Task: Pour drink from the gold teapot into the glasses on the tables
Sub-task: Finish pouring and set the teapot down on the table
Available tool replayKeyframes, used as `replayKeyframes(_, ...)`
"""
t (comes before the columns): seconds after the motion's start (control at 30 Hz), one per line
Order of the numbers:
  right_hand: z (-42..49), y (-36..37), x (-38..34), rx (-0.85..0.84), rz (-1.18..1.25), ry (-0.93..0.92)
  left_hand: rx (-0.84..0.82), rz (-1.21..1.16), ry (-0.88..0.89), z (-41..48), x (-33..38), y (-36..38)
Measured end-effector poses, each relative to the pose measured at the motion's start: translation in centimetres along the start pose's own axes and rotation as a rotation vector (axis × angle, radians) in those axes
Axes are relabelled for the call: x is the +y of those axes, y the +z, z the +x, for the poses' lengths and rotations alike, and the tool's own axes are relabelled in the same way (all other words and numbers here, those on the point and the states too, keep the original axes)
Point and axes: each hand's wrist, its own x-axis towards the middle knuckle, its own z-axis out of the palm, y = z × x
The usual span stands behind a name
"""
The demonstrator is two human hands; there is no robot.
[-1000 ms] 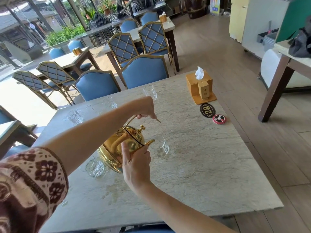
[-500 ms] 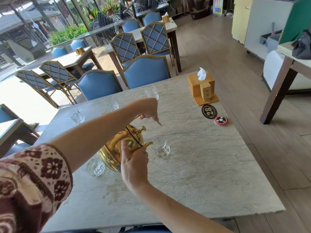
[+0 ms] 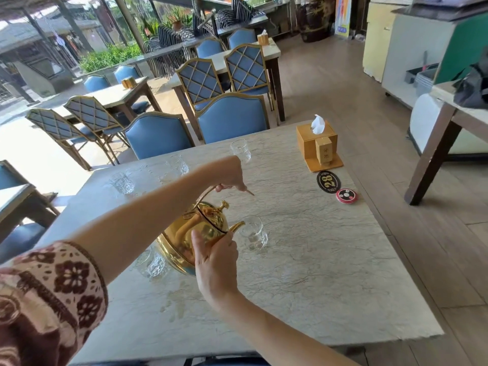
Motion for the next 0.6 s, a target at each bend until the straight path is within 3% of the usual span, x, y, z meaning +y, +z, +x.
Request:
replayKeyframes(0.33,-0.2,2.0,4.2,0.009,-0.254,-0.157,0.145,-0.530,-0.028,-2.8,-9.8,2.1)
replayKeyframes(0.6,4.4,5.5,3.2,-0.003,-0.270,-0.194,0.247,-0.646,0.060,-2.9,-16.7,1.0)
